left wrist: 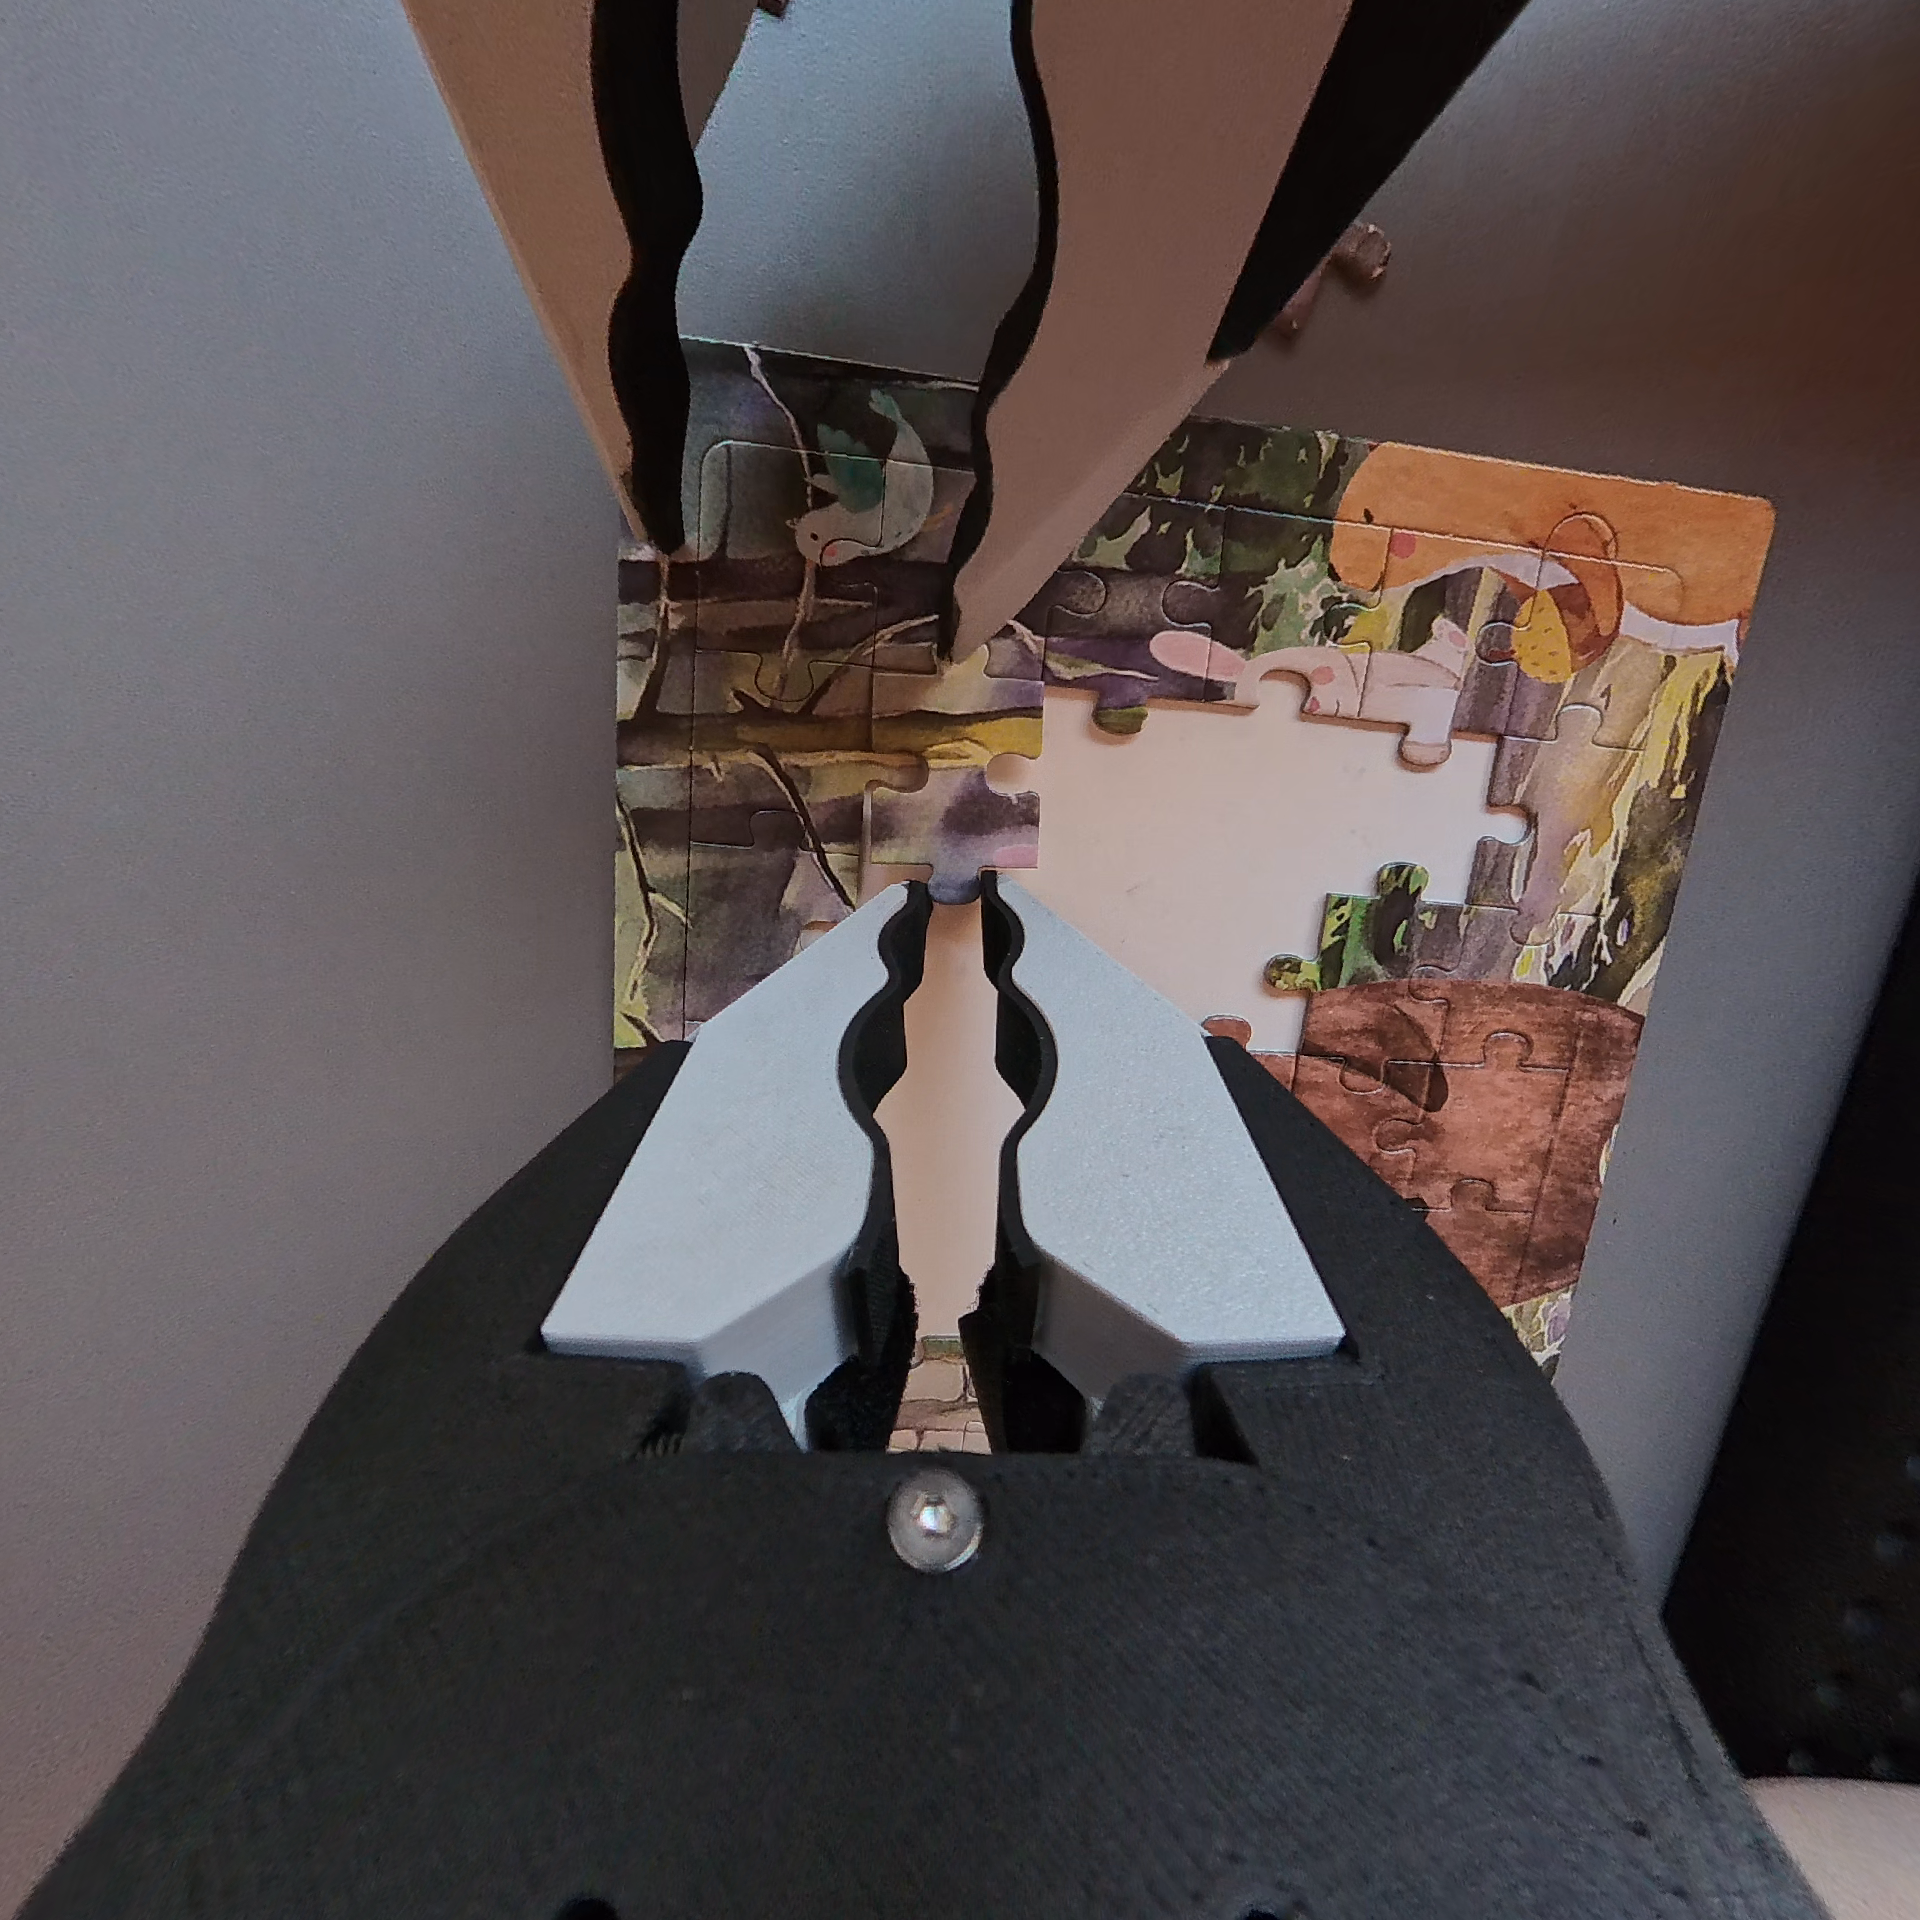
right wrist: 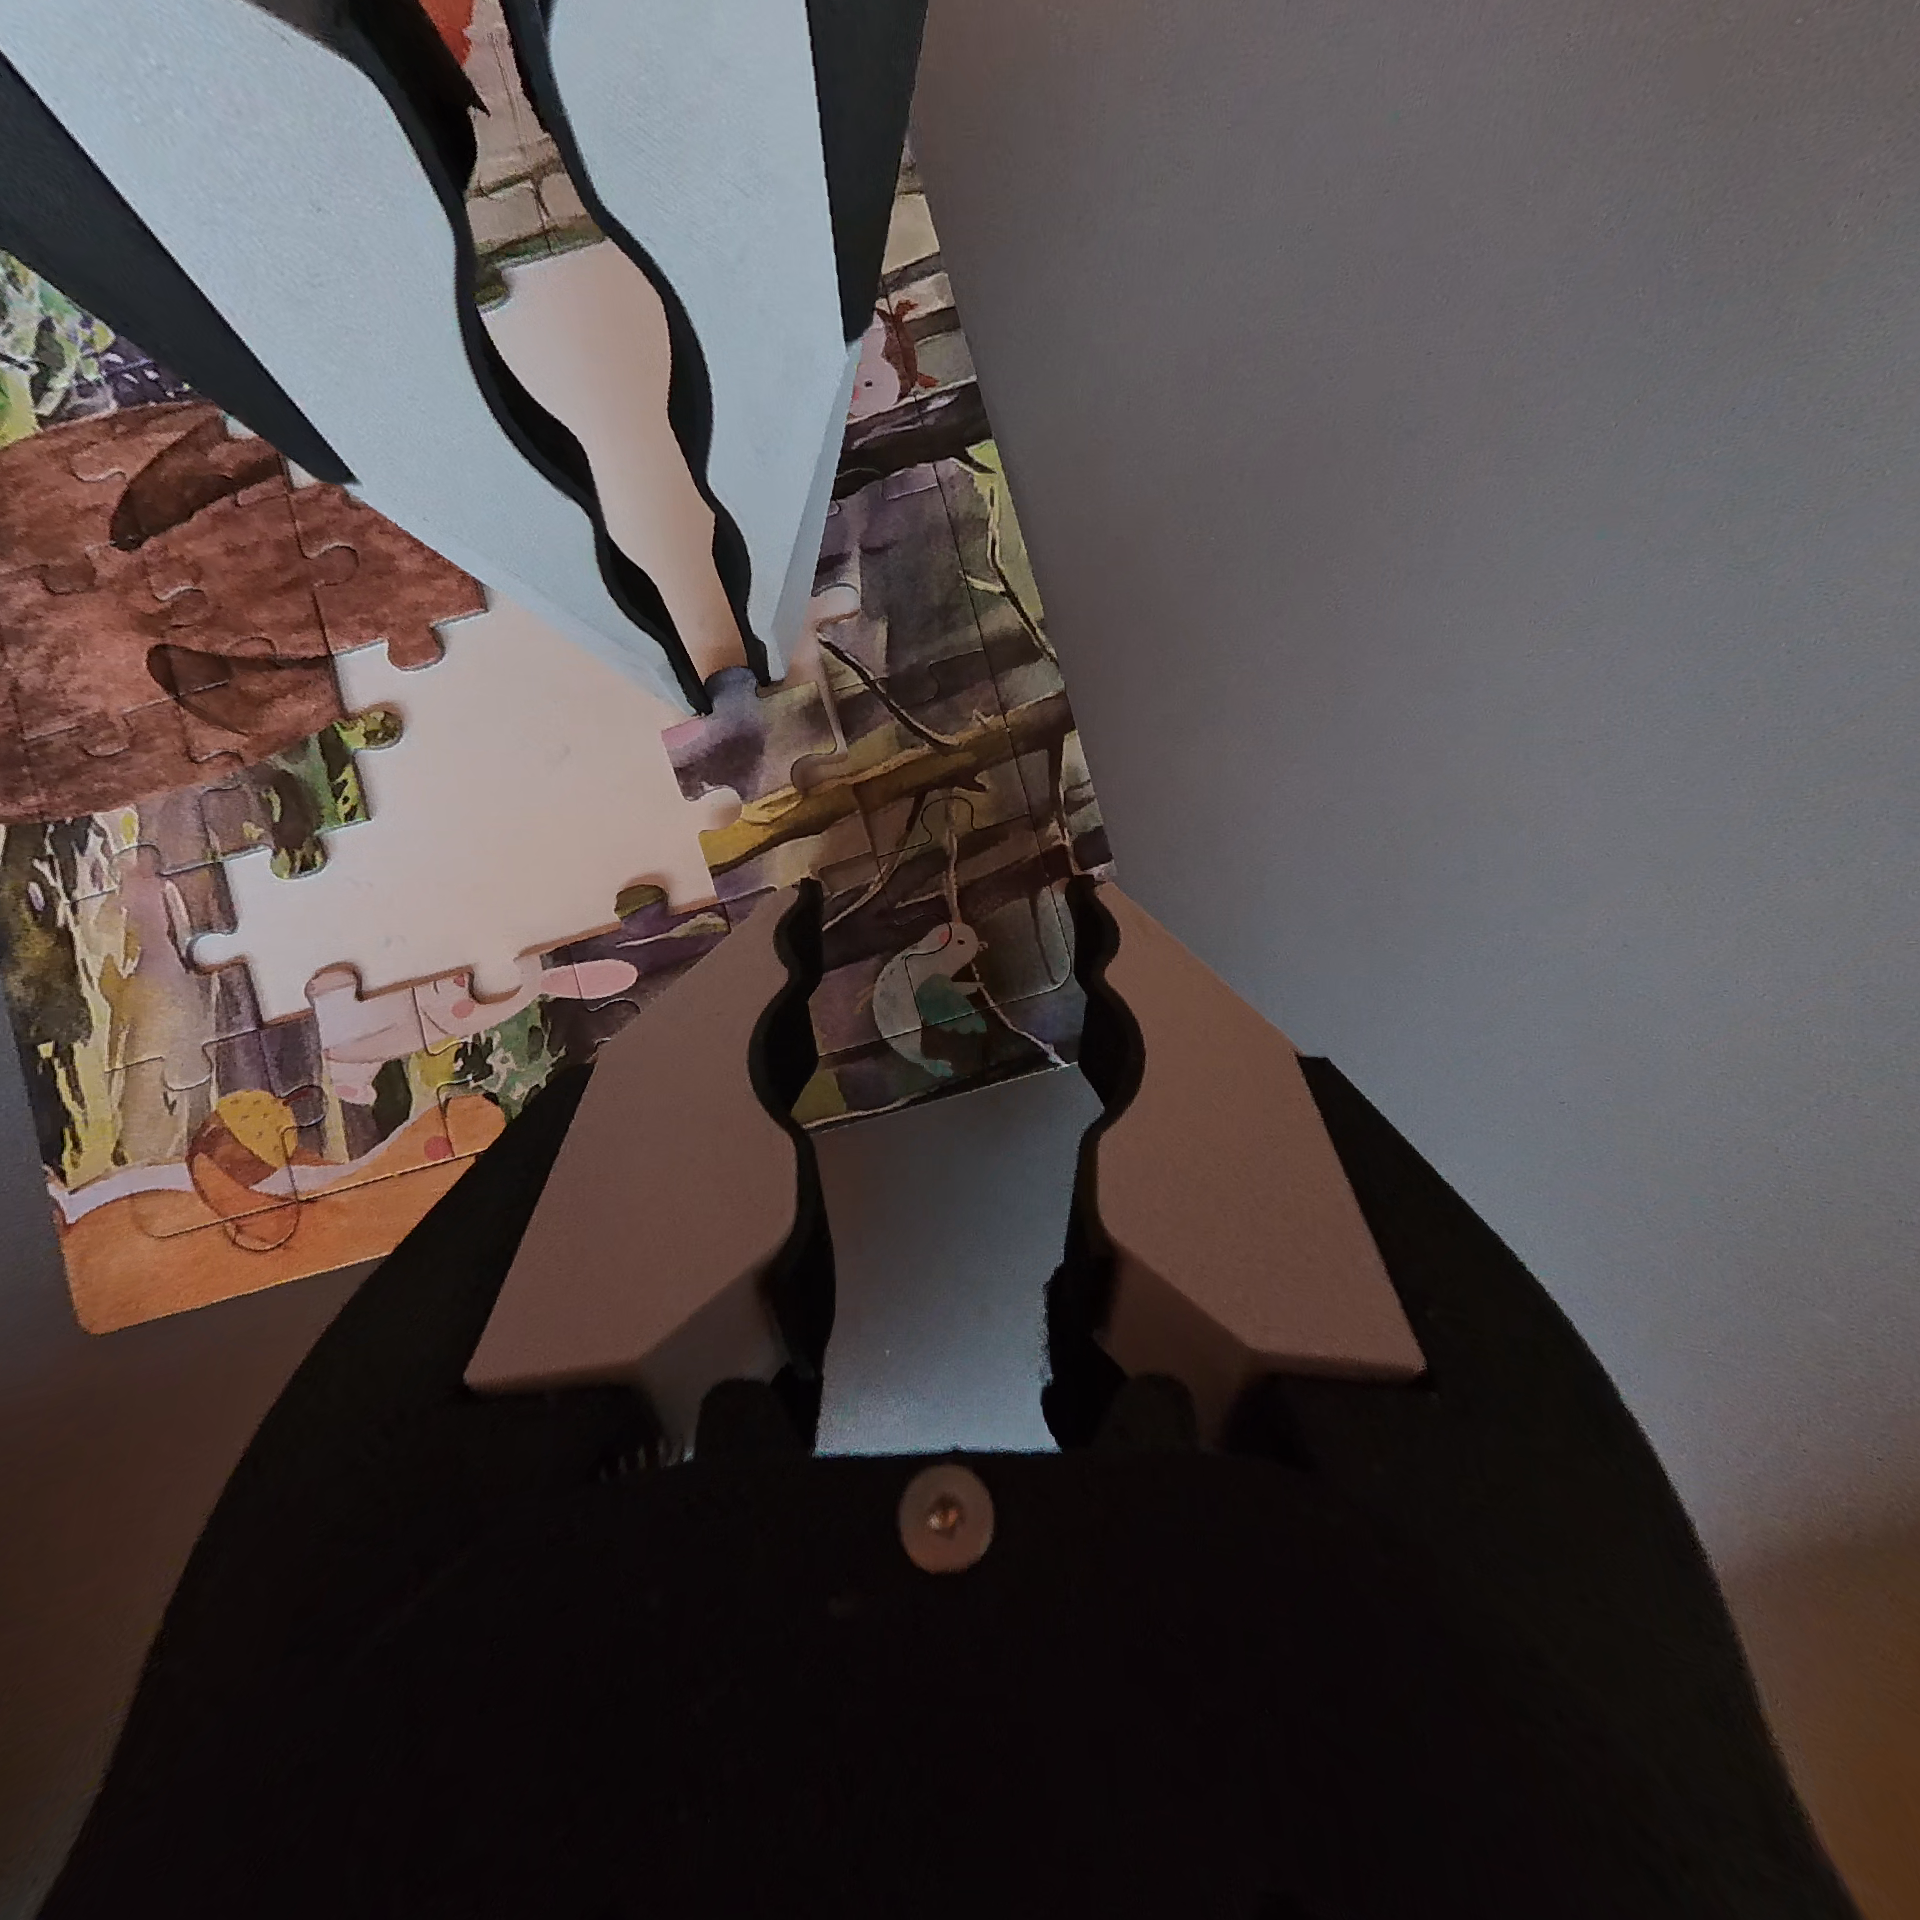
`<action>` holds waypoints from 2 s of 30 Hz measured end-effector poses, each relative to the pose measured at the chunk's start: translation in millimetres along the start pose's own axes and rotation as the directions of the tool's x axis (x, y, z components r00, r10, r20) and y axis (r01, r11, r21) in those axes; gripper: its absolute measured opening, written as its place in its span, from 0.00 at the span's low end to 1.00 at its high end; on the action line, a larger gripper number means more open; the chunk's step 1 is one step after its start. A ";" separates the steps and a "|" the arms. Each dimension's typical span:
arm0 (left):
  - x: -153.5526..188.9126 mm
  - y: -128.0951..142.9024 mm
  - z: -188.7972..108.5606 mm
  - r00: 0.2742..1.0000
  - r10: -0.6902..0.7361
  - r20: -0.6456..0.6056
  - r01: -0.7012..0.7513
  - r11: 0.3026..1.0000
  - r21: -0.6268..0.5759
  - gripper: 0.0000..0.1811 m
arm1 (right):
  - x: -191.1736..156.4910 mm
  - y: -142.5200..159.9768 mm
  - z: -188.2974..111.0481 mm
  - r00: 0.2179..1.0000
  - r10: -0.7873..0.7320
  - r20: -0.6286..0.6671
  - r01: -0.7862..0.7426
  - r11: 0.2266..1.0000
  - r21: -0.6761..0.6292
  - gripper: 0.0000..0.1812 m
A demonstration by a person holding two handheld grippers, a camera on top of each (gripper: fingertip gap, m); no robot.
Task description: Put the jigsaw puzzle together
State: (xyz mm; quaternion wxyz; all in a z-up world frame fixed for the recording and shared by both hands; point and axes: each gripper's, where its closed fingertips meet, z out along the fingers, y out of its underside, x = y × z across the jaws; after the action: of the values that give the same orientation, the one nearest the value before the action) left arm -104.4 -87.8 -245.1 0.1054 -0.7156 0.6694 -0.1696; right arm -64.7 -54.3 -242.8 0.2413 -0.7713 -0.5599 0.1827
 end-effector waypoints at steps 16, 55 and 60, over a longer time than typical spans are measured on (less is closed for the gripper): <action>-9.7 10.2 -19.5 0.999 -0.045 0.030 0.045 0.999 0.017 0.02 | 0.9 1.6 -0.6 0.999 -0.022 -0.031 0.021 0.999 -0.032 0.26; -2.5 -12.1 0.1 0.979 -0.145 -0.142 0.166 0.976 0.142 0.00 | 1.7 -11.8 7.6 0.999 0.029 -0.024 -0.028 0.998 0.054 0.28; -4.6 -11.9 0.9 0.983 -0.144 -0.116 0.159 0.978 0.136 0.00 | 4.2 -9.2 7.1 0.999 0.024 -0.043 -0.021 0.998 0.055 0.29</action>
State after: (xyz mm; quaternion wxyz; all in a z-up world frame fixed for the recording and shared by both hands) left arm -93.2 -82.3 -241.9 0.1082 -0.7449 0.6035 -0.2631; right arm -74.5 -46.8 -243.3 0.2722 -0.7745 -0.5406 0.1836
